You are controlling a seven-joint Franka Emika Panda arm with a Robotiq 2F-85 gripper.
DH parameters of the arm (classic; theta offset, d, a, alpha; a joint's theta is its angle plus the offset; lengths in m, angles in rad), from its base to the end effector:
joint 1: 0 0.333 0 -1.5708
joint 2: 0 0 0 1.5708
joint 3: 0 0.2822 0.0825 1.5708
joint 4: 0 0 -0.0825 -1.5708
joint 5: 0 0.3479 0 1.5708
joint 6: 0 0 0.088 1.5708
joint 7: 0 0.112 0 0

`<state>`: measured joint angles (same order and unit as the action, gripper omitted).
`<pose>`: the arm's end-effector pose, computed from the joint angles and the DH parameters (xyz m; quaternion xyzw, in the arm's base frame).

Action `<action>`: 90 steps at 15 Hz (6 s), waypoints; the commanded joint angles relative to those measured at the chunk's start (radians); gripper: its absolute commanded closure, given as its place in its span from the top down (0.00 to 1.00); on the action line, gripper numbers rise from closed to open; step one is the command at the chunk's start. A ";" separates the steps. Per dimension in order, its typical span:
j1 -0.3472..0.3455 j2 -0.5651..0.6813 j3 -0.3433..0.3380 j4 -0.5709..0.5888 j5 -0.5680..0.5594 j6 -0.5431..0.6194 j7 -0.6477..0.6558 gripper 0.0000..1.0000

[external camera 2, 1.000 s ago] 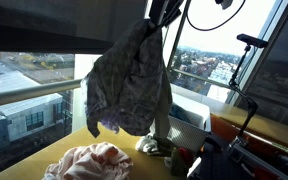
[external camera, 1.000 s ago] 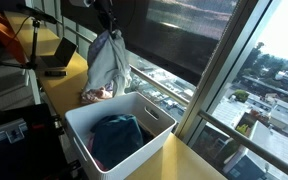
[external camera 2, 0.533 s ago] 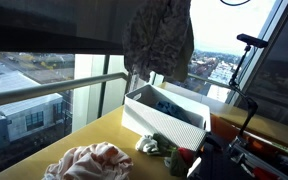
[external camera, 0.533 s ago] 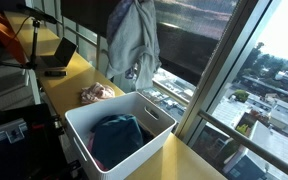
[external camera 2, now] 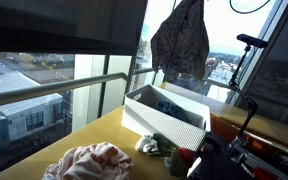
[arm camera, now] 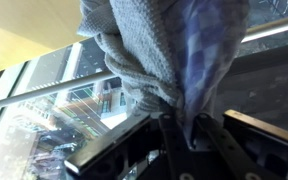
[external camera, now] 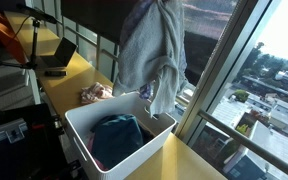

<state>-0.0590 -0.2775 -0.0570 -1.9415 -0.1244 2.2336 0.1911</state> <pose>0.4866 -0.0645 0.6299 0.9504 -0.1250 0.2821 0.0394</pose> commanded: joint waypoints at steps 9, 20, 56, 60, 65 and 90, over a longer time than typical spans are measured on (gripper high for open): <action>-0.019 0.030 0.008 -0.141 0.026 0.025 0.009 0.40; 0.056 0.038 0.129 -0.191 0.000 0.047 0.077 1.00; 0.393 1.232 0.161 0.416 -0.071 0.206 -0.020 0.58; 0.410 1.094 0.154 0.286 -0.056 0.193 0.031 0.27; 0.416 0.850 0.150 0.089 -0.063 0.181 0.104 0.00; -0.018 0.208 -0.015 -0.009 -0.078 0.064 0.070 0.04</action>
<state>-0.0646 -0.0540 -0.0659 -1.9188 -0.2243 2.2977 0.2693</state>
